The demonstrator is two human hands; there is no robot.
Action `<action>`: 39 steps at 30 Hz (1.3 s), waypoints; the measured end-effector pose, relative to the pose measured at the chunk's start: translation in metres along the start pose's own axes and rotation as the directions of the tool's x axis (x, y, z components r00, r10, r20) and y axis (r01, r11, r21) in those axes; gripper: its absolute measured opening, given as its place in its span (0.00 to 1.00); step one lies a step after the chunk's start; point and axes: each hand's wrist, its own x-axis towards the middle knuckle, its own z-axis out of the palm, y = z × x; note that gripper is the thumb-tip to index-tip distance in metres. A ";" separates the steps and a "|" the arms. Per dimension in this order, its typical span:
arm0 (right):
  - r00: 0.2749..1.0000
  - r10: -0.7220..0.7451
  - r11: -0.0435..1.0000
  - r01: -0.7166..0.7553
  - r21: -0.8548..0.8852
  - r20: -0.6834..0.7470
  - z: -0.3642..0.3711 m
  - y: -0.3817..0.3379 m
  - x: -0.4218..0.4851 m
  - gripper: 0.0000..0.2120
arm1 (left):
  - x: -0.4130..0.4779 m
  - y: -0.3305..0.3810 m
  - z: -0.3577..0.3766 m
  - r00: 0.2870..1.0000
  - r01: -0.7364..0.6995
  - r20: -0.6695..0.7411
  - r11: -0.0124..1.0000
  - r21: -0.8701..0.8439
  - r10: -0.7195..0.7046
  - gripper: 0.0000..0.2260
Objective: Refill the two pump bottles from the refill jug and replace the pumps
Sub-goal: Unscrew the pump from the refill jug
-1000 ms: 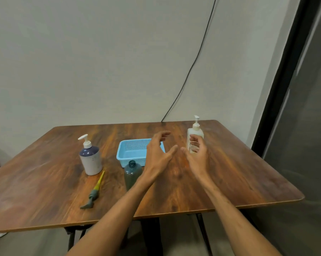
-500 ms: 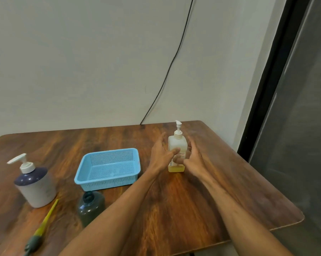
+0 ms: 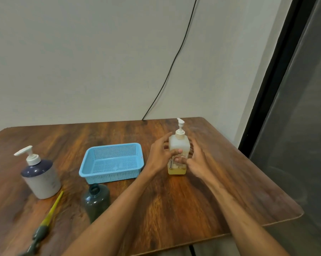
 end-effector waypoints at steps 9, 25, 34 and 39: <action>0.996 -0.010 1.000 0.010 0.000 0.086 0.022 -0.010 -0.078 0.39 | -0.095 0.031 -0.029 0.999 0.013 -0.030 0.999 -0.051 -0.014 0.29; 0.991 -0.085 0.994 0.077 -0.076 -0.106 0.005 -0.060 -0.110 0.32 | -0.125 0.017 -0.027 0.997 0.039 -0.069 0.999 -0.026 -0.041 0.33; 0.943 -0.231 0.909 0.121 -0.398 -0.240 0.045 -0.089 -0.090 0.14 | -0.126 0.019 -0.025 0.995 0.045 -0.091 0.999 -0.028 -0.048 0.31; 0.974 -0.173 0.928 0.112 -0.356 -0.144 0.039 -0.092 -0.087 0.09 | -0.126 0.019 -0.025 0.994 0.043 -0.103 0.999 -0.023 -0.046 0.33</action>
